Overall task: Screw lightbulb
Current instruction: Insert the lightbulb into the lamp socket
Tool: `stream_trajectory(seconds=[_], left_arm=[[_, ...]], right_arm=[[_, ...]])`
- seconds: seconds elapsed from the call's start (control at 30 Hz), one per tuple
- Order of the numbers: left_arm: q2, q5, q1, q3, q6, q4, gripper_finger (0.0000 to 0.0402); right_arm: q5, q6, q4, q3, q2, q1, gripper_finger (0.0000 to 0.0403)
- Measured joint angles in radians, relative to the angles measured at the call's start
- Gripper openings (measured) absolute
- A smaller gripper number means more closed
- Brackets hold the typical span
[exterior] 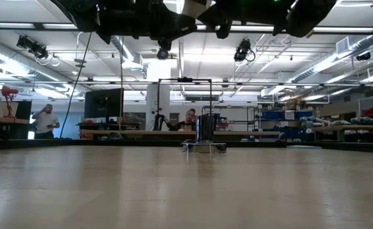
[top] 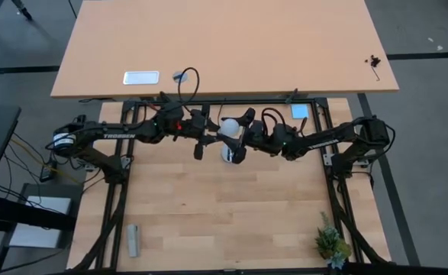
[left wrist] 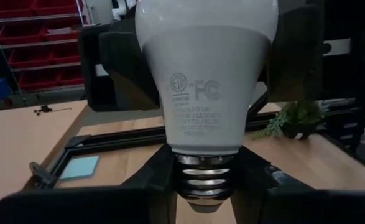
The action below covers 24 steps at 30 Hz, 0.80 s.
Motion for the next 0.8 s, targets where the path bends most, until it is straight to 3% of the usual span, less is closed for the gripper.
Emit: stream_trajectory(seconds=[0.2, 0.47, 0.63, 0.8], left_arm=[[0.000, -0.009, 0.000, 0.001, 0.005, -0.021, 0.0101], [0.002, -0.098, 0.001, -0.001, 0.040, -0.101, 0.0169], [0.002, -0.199, 0.001, -0.001, 0.089, -0.185, 0.0175], [0.001, -0.227, 0.001, -0.001, 0.096, -0.246, 0.0171]], right_arm=[[0.000, 0.002, -0.004, 0.000, 0.000, -0.005, 0.0279], [0.000, 0.010, -0.018, 0.032, -0.012, -0.018, 0.0280], [0.000, 0.006, -0.155, 0.044, -0.057, -0.028, 0.0280], [0.001, 0.016, -0.389, 0.047, -0.132, -0.035, 0.0280]])
